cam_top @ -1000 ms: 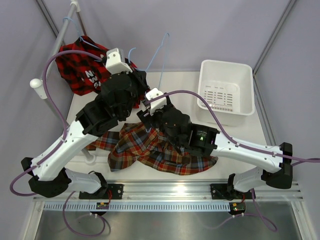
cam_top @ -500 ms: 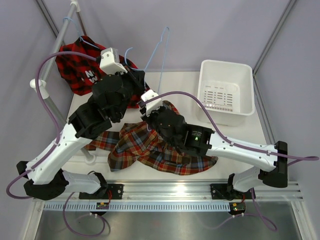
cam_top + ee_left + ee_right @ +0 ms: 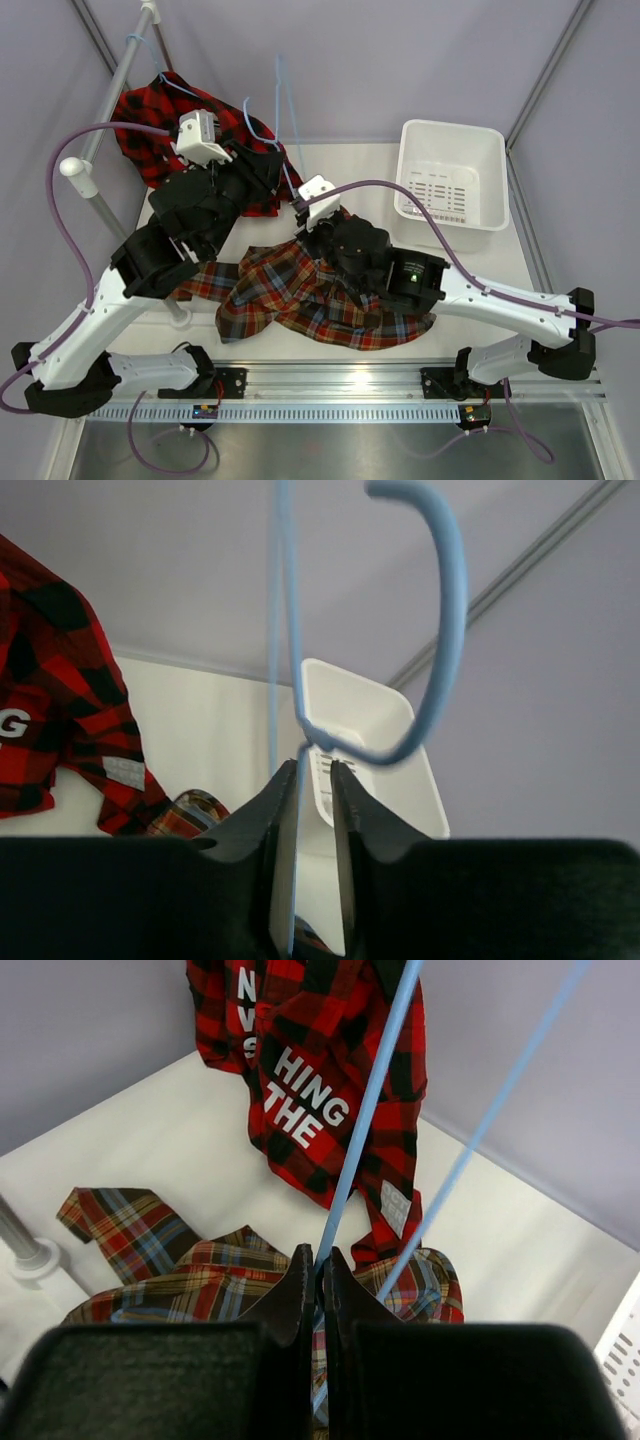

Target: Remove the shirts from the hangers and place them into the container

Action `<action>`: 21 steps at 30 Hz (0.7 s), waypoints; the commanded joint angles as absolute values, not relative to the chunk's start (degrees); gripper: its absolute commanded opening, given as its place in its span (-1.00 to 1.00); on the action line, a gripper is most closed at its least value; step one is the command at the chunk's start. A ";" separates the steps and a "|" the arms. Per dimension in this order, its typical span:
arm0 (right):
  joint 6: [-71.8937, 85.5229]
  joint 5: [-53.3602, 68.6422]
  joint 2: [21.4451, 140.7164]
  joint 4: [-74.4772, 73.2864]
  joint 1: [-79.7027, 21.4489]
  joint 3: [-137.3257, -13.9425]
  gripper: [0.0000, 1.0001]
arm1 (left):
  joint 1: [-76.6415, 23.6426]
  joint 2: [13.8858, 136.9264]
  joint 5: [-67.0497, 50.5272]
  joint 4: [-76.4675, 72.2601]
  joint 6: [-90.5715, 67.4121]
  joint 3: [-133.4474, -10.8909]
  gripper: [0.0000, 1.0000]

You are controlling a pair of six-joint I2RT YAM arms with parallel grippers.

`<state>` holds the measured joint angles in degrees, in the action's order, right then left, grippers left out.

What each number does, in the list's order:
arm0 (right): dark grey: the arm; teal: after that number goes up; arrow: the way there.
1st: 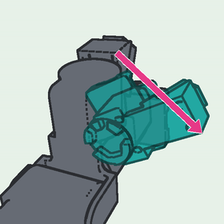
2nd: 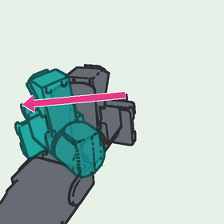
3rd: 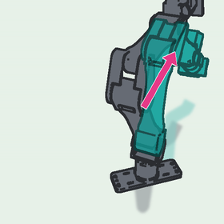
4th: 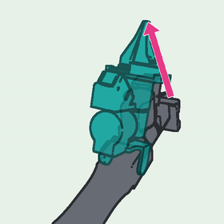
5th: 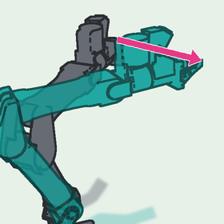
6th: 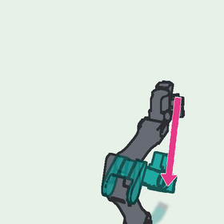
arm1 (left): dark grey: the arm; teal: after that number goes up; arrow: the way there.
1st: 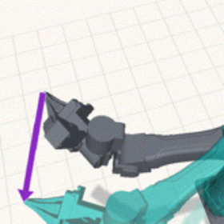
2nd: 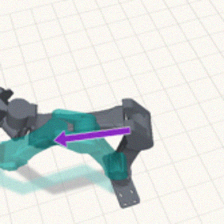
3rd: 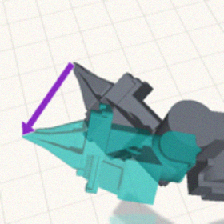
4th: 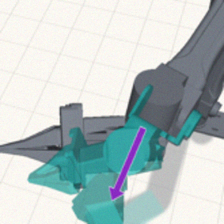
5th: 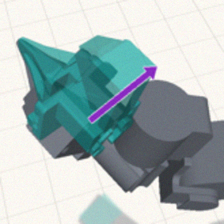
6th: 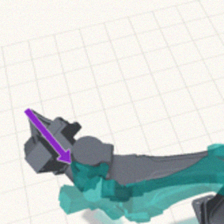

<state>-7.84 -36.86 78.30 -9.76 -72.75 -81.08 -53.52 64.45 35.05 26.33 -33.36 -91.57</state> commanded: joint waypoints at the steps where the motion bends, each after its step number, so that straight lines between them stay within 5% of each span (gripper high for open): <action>1: -5.19 -33.67 74.18 -10.54 -72.95 -82.71 -1.00 | -53.79 61.35 30.07 22.68 -33.32 -88.60 -0.43; 3: -4.05 -32.97 72.96 -11.68 -72.95 -82.70 -1.00 | -53.79 60.65 28.23 22.41 -33.22 -87.28 -0.13; 4: -3.52 -32.35 72.78 -12.47 -73.04 -82.79 -1.00 | -53.88 60.21 27.69 22.41 -32.79 -87.01 0.23; 11: -2.37 -31.47 71.11 -16.43 -72.95 -84.11 -1.00 | -53.96 56.26 22.51 22.24 -31.55 -82.45 0.45; 15: -2.29 -30.68 69.79 -19.86 -72.78 -85.60 -1.00 | -54.75 51.87 17.77 24.59 -29.01 -79.72 0.43; 21: 0.87 -20.15 67.77 -26.36 -66.72 -87.79 -1.00 | -55.28 42.21 8.81 30.75 -22.86 -76.55 -0.03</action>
